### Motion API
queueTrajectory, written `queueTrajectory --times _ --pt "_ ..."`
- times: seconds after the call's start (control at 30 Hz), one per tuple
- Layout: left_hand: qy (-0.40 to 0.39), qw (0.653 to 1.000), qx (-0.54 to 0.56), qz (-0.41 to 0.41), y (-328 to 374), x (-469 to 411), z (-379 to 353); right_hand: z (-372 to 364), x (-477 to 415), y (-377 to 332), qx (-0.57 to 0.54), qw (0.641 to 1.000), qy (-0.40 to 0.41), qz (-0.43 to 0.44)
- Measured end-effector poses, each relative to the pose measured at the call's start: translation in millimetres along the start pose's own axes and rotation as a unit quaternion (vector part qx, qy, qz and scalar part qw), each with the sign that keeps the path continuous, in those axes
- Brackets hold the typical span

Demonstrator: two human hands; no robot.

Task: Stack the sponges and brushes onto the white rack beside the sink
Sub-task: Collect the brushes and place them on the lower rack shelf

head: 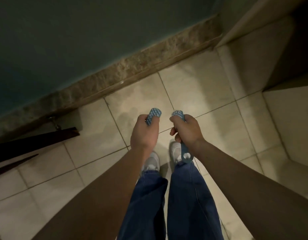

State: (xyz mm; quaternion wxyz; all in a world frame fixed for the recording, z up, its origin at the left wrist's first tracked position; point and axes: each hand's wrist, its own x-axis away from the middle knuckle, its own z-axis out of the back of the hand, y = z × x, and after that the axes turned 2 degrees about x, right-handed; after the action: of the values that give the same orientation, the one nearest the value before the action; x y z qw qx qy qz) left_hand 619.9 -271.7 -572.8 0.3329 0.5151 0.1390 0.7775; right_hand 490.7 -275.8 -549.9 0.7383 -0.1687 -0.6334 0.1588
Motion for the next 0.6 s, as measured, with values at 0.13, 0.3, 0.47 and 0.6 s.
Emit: queueTrajectory --times 0.13,0.3,0.47,0.6 --pt "-0.016 1.0 -0.006 -0.026 50.6 62.9 26.1 18.0 79.2 -39.7 -0.029 1.0 0.004 0.003" --pt "-0.037 0.998 0.032 -0.051 127.4 137.0 63.4 39.5 176.9 -84.8 -0.026 0.999 0.016 0.032" --pt "-0.054 0.994 0.05 -0.079 191.4 214.4 101.0 64.0 268.9 -121.6 -0.032 0.997 0.035 0.06" --pt "-0.08 0.991 0.061 -0.086 227.3 265.4 125.5 81.8 333.0 -137.9 -0.077 0.992 0.072 0.071"
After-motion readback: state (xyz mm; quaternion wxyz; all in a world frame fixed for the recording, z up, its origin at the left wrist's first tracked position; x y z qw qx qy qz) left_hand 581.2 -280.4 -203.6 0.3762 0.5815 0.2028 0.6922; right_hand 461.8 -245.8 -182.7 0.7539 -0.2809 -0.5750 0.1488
